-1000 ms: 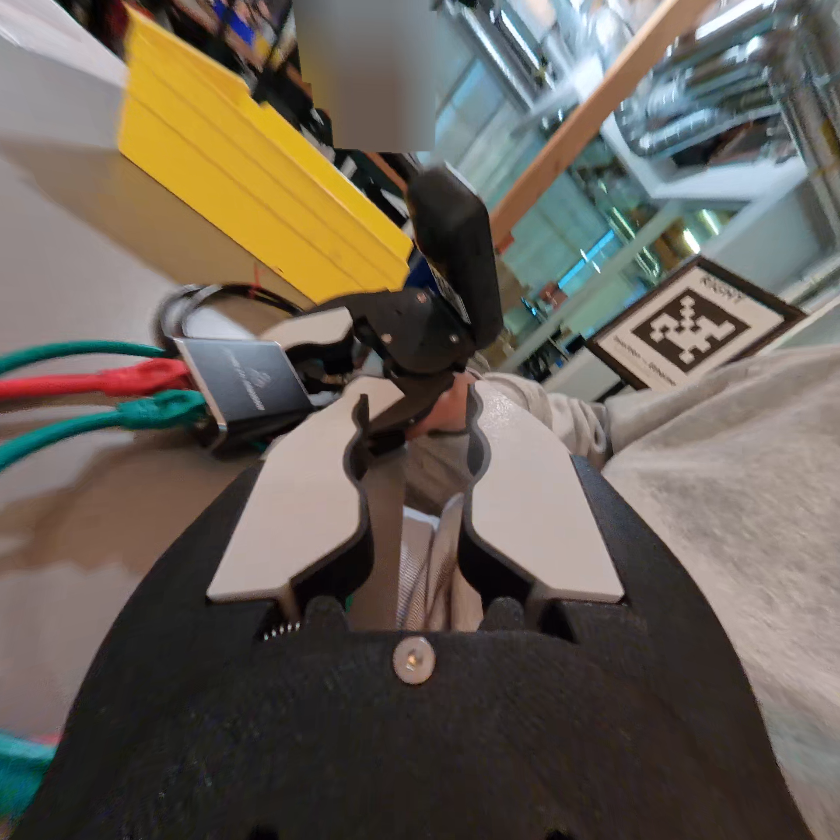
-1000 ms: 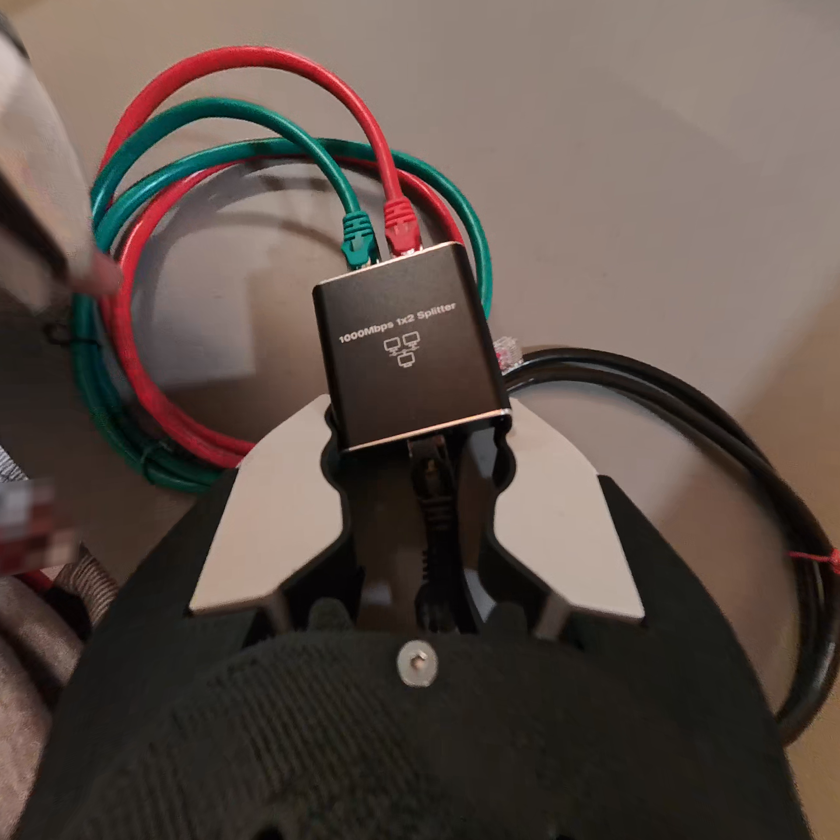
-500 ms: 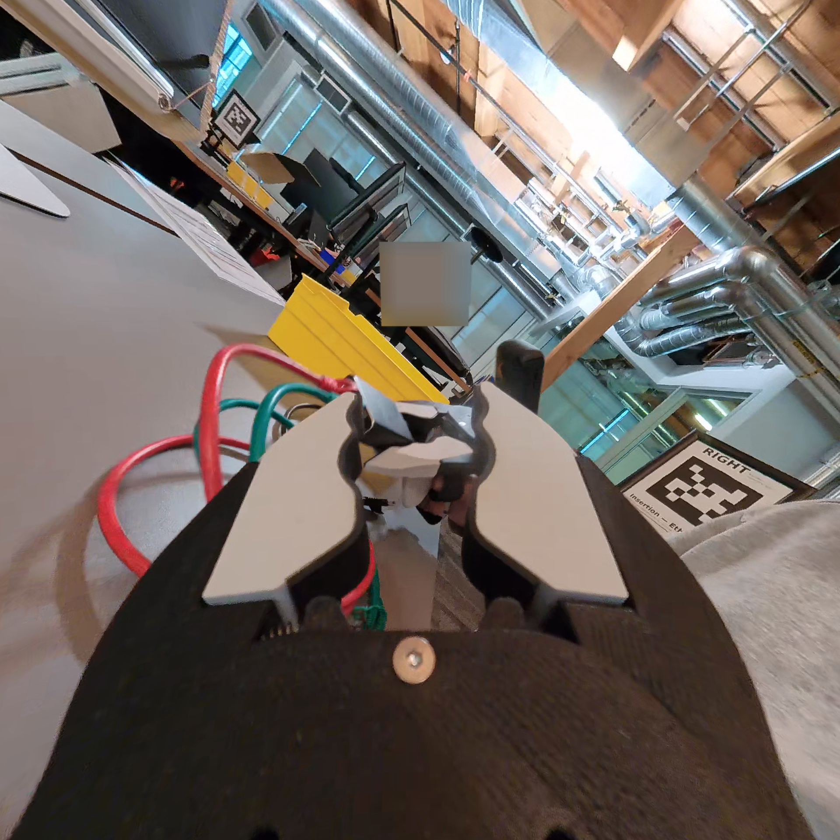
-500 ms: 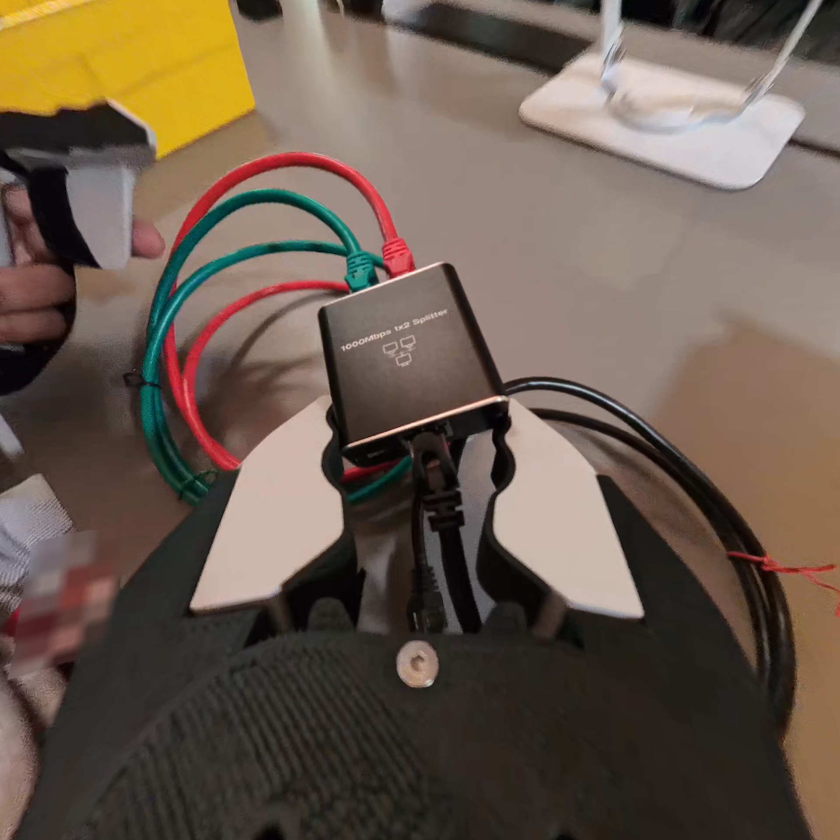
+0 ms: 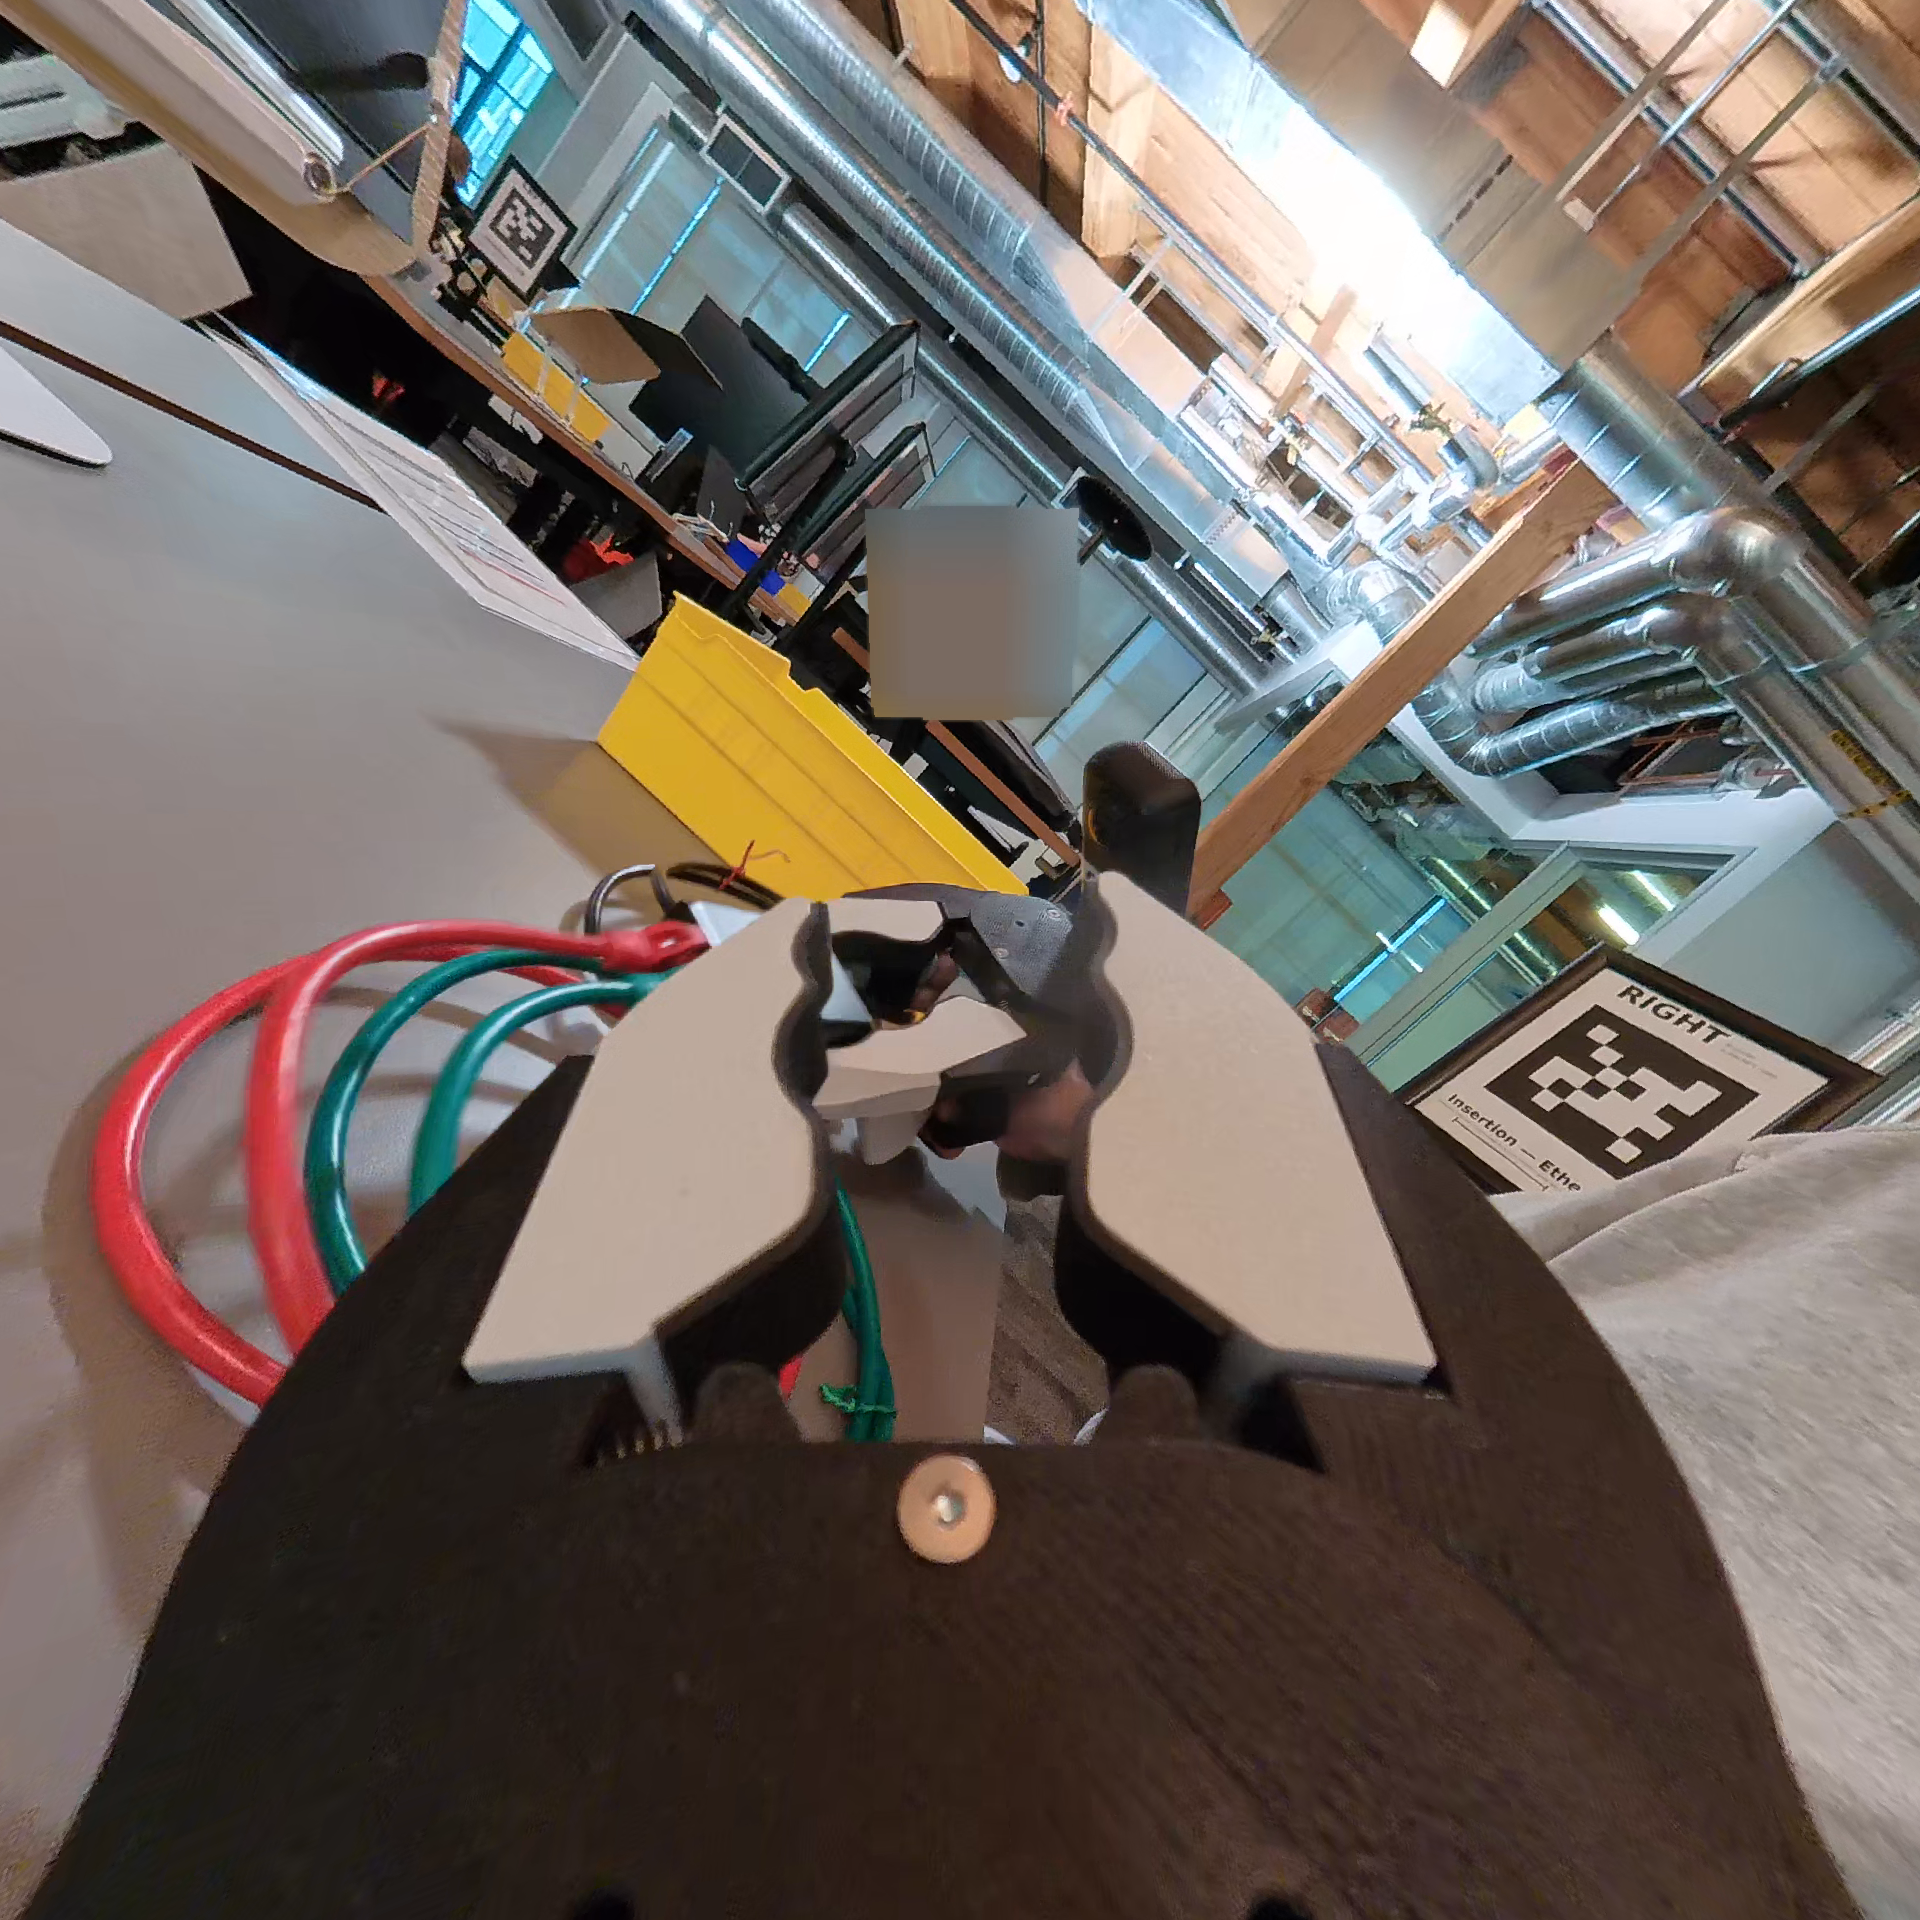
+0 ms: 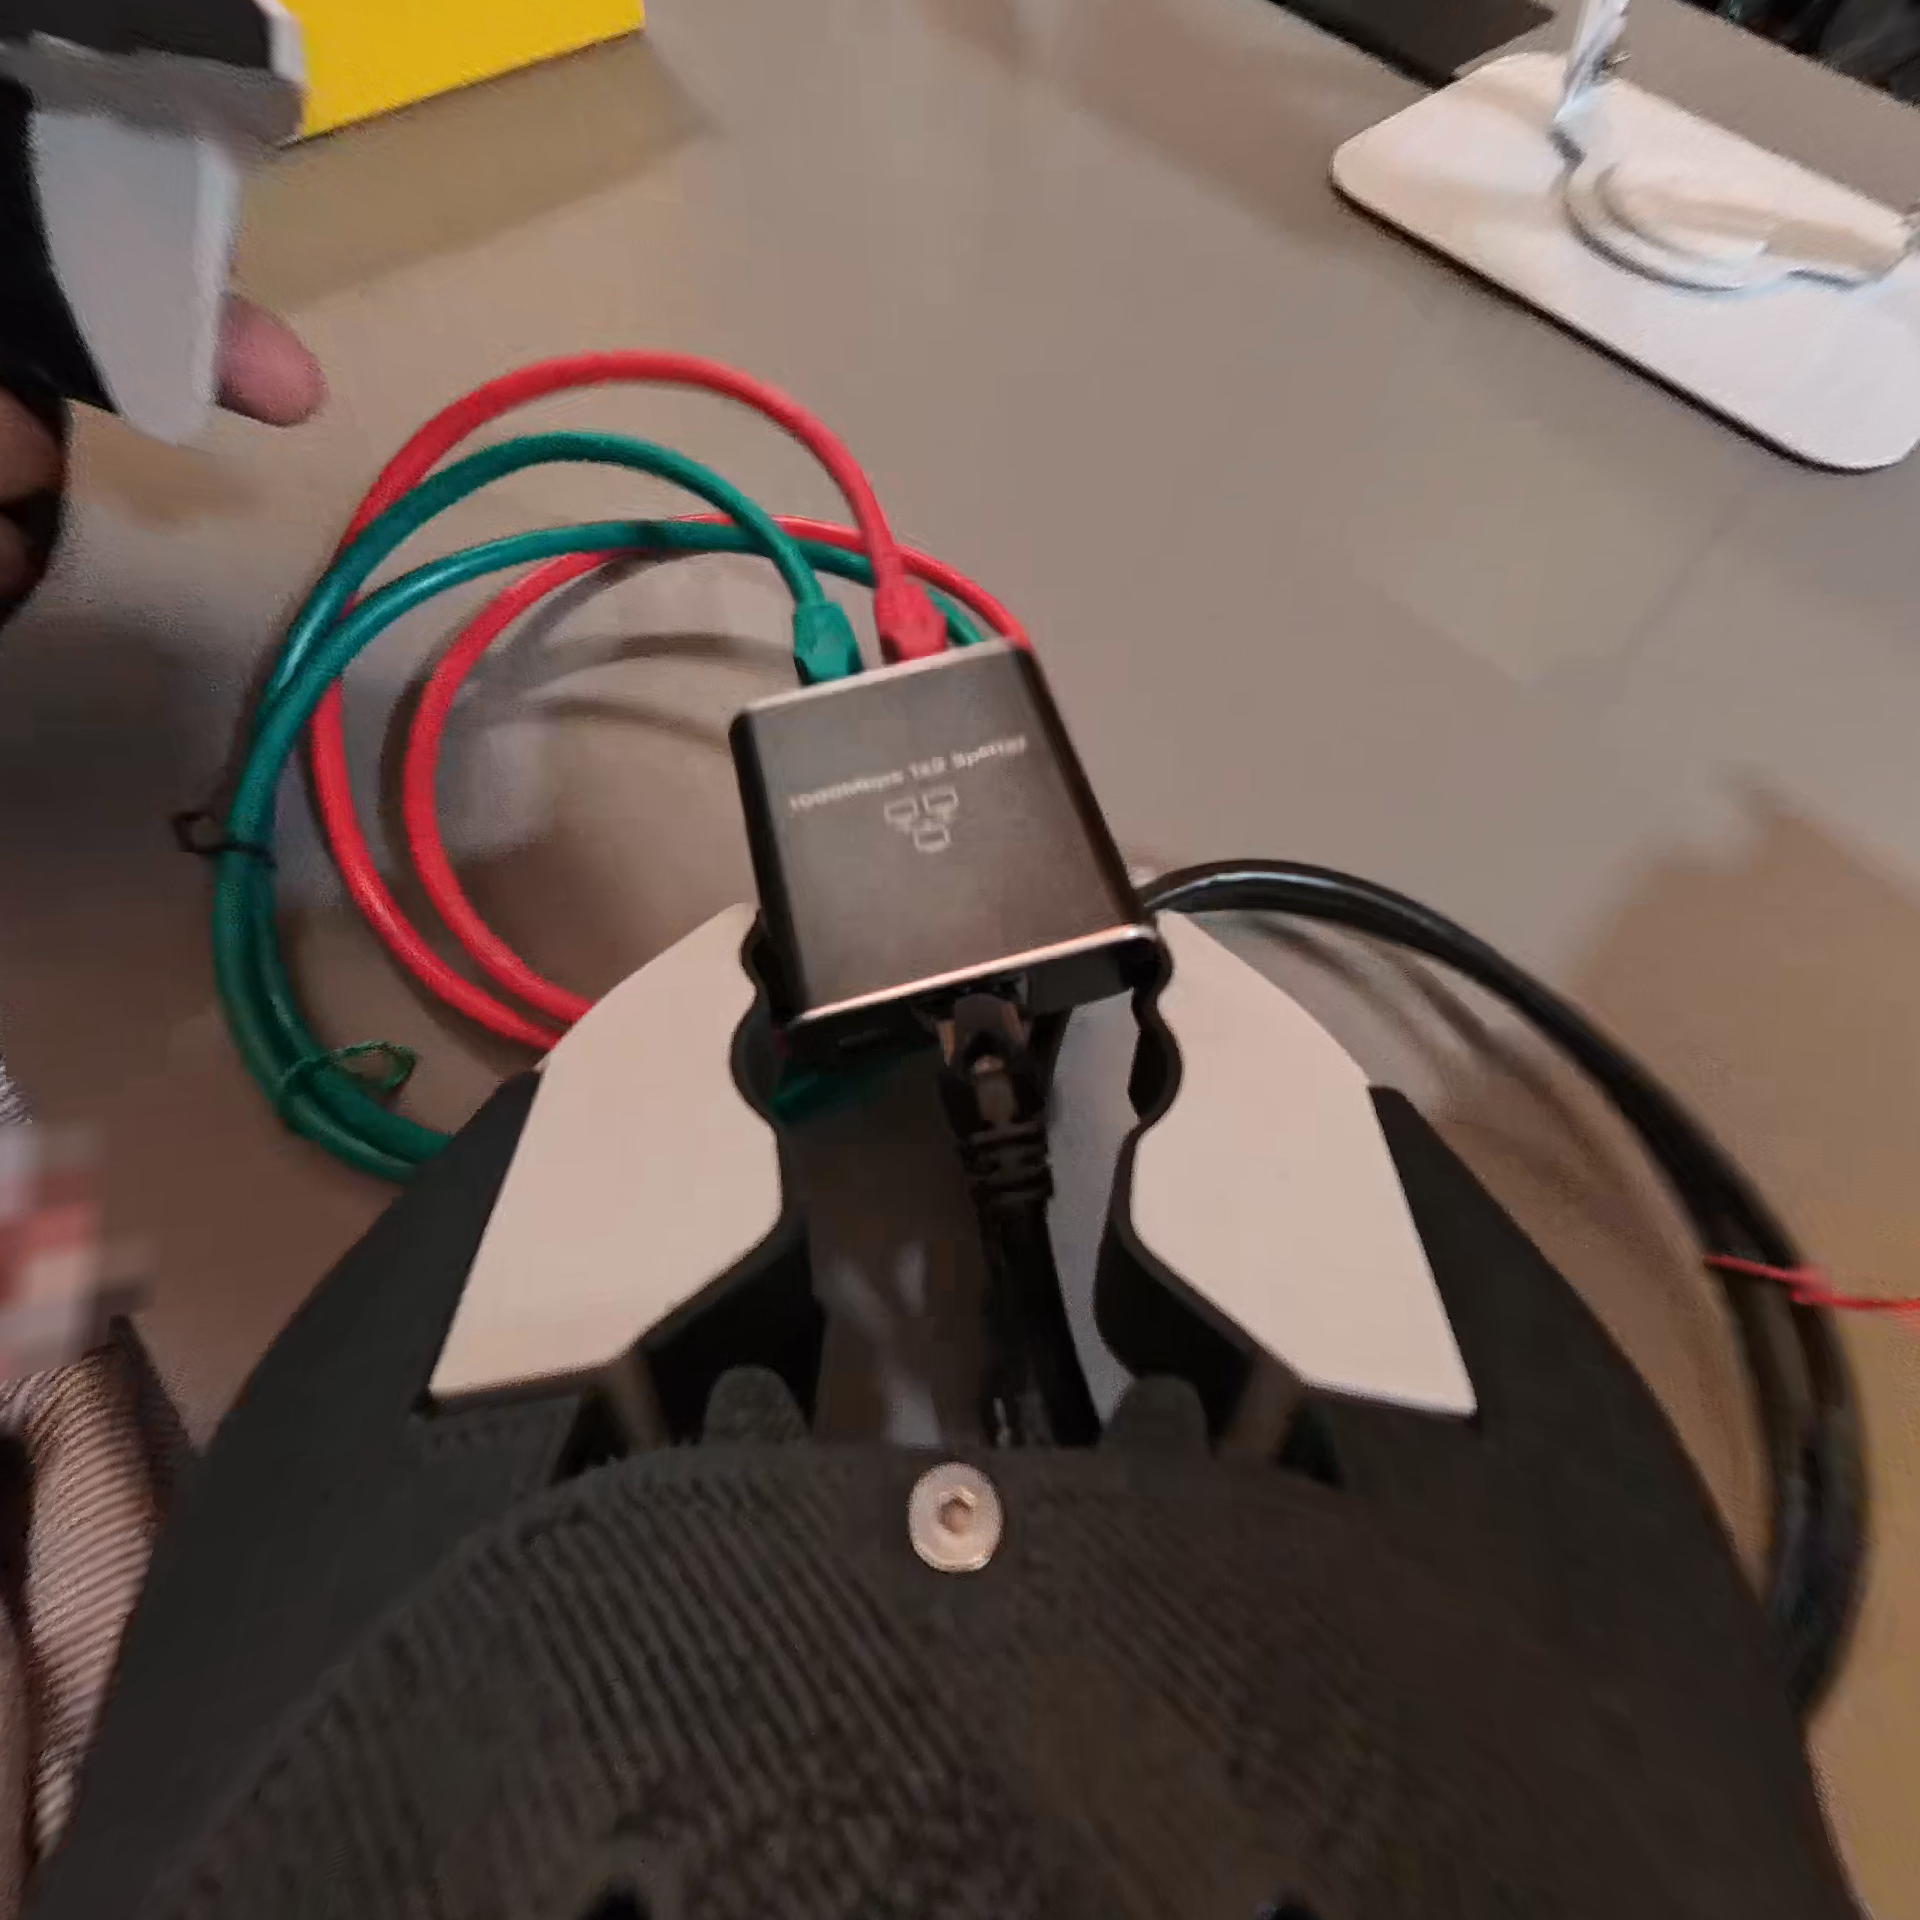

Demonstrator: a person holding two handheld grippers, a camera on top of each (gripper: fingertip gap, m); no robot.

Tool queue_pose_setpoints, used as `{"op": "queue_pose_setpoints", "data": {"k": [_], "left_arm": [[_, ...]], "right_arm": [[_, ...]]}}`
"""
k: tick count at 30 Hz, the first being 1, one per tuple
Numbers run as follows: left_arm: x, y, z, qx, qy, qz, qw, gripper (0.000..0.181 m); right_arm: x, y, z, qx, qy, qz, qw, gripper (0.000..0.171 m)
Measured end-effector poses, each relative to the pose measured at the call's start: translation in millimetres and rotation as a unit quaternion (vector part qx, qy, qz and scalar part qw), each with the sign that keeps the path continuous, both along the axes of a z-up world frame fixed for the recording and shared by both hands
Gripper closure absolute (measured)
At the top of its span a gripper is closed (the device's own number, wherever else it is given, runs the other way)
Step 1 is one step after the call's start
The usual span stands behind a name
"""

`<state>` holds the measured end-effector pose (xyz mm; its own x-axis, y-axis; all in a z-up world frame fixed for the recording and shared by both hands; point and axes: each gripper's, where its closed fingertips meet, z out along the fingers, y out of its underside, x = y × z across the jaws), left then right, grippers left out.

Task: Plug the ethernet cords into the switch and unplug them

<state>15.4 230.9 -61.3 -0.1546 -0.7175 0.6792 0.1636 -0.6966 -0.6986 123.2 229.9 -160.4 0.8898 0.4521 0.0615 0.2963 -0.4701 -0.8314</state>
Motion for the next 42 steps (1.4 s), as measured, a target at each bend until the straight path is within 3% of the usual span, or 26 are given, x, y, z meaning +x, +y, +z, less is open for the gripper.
{"op": "queue_pose_setpoints", "data": {"k": [6,11,14,20,24,32,35,42], "left_arm": [[0,1,-1,-0.002,0.003,0.0,1.0,0.135],[-1,3,-3,-0.006,0.007,0.001,1.0,0.135],[0,3,-4,-0.012,0.006,-0.002,1.0,0.136],[4,0,-5,-0.019,0.007,-0.013,1.0,0.133],[4,1,-7,-0.019,0.01,-0.013,1.0,0.135],[6,-1,-8,-0.032,0.008,-0.019,0.999,0.134],[7,-2,-9,-0.032,0.011,-0.022,0.999,0.133],[9,-4,-11,-0.031,0.017,-0.025,0.999,0.133]], "right_arm": [[26,-7,39,0.074,0.041,-0.068,0.994,0.095],[22,-35,56,0.077,0.064,-0.087,0.991,0.127],[-2,-48,35,0.027,0.072,-0.062,0.995,0.13],[-4,-49,-15,-0.066,0.01,-0.077,0.995,0.106],[10,-47,-19,-0.074,-0.002,-0.11,0.991,0.084],[24,-37,-33,-0.113,0.024,-0.13,0.985,0.066],[27,-36,-33,-0.121,0.03,-0.124,0.984,0.074],[18,-41,-30,-0.13,0.019,-0.105,0.986,0.128]]}}
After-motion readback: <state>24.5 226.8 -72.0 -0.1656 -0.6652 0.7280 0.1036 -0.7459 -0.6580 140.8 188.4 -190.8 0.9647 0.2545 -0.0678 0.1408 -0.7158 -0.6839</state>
